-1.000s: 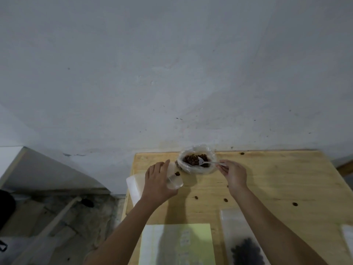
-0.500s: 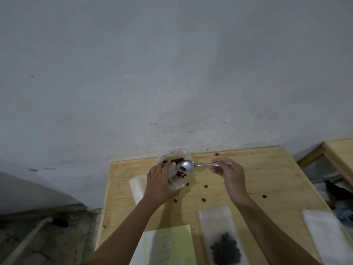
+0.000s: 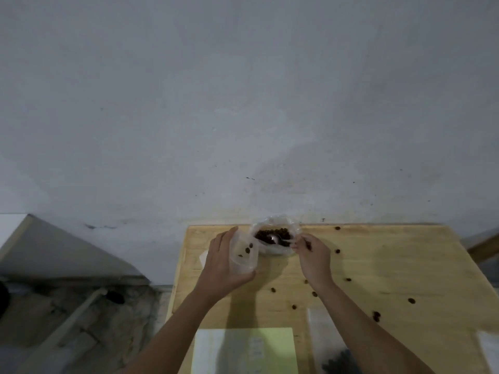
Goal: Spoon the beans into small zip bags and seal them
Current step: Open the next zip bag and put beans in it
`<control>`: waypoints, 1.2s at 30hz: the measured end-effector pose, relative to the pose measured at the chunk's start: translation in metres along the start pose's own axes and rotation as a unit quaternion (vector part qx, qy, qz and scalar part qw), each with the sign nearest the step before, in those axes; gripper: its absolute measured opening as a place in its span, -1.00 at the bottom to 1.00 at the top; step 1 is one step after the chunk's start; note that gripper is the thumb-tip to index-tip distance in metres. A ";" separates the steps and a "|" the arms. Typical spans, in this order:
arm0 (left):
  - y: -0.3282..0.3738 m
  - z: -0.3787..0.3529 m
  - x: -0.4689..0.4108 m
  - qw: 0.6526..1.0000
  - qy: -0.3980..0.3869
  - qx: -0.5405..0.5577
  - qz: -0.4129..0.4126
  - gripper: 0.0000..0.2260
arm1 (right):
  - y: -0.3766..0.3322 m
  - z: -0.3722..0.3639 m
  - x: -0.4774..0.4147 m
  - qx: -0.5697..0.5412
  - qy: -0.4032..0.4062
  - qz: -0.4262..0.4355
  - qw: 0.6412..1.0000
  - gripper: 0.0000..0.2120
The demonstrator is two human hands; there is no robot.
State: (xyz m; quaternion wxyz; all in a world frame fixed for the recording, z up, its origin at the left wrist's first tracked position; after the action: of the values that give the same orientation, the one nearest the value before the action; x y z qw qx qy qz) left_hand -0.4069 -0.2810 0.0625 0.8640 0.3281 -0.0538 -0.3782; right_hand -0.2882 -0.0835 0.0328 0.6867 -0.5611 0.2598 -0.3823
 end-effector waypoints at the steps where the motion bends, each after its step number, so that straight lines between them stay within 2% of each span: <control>1: -0.002 0.003 0.002 1.000 -0.002 -0.001 0.001 -0.10 | 0.009 -0.006 -0.001 -0.039 0.001 -0.037 0.999 -0.79; 4: -0.008 0.007 0.003 1.000 -0.006 -0.011 0.005 -0.09 | 0.033 -0.016 -0.004 -0.151 0.027 -0.135 0.979 -0.80; 8: -0.016 0.004 0.003 0.998 0.001 -0.057 0.014 -0.08 | 0.041 -0.004 -0.002 -0.235 0.076 -0.208 0.946 -0.85; 11: -0.022 -0.004 0.000 0.994 -0.002 -0.111 0.019 -0.10 | 0.037 0.011 0.001 -0.295 0.103 -0.227 0.923 -0.90; 16: -0.023 -0.027 -0.012 0.984 -0.014 -0.172 0.032 -0.13 | 0.023 0.041 0.006 -0.330 0.112 -0.218 0.912 -0.91; 19: 0.014 -0.054 -0.021 0.983 -0.032 -0.181 -0.017 -0.15 | 0.007 0.080 0.015 -0.332 0.120 -0.170 0.920 -0.87; 22: 0.031 -0.065 -0.025 0.984 -0.045 -0.170 -0.024 -0.20 | -0.009 0.084 0.019 -0.286 0.071 -0.122 0.948 -0.80; 24: 0.034 -0.063 -0.027 0.983 -0.024 -0.178 -0.039 -0.33 | -0.023 0.075 0.020 -0.233 0.032 -0.075 0.969 -0.79; 26: 0.044 -0.060 -0.028 0.979 -0.001 -0.192 -0.066 -0.43 | -0.034 0.077 0.022 -0.189 0.028 -0.027 0.981 -0.79; 28: 0.054 -0.057 -0.026 0.976 0.013 -0.199 -0.093 -0.41 | -0.041 0.084 0.022 -0.158 0.039 0.009 0.987 -0.80; 32: 0.039 -0.056 -0.023 0.983 -0.006 -0.172 -0.068 -0.33 | -0.039 0.091 0.022 -0.151 0.059 0.018 0.987 -0.84; 36: 0.020 -0.045 -0.020 0.986 -0.011 -0.161 -0.028 -0.26 | -0.021 0.064 0.016 -0.168 0.020 -0.027 0.985 -0.84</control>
State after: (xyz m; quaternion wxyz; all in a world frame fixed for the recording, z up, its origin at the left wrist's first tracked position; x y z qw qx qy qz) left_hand -0.3934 -0.2331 0.0427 0.8938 0.1818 0.0072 -0.4100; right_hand -0.2334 -0.0617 0.0690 0.5669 -0.6675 0.3183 -0.3631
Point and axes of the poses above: each hand's wrist, its own x-axis away from the middle knuckle, its own z-axis out of the back of the hand, y = z × x, the point moved 10 cm from there along -x, towards the middle knuckle, and after that the axes turned 11 degrees about -x, right-handed, at the moved point
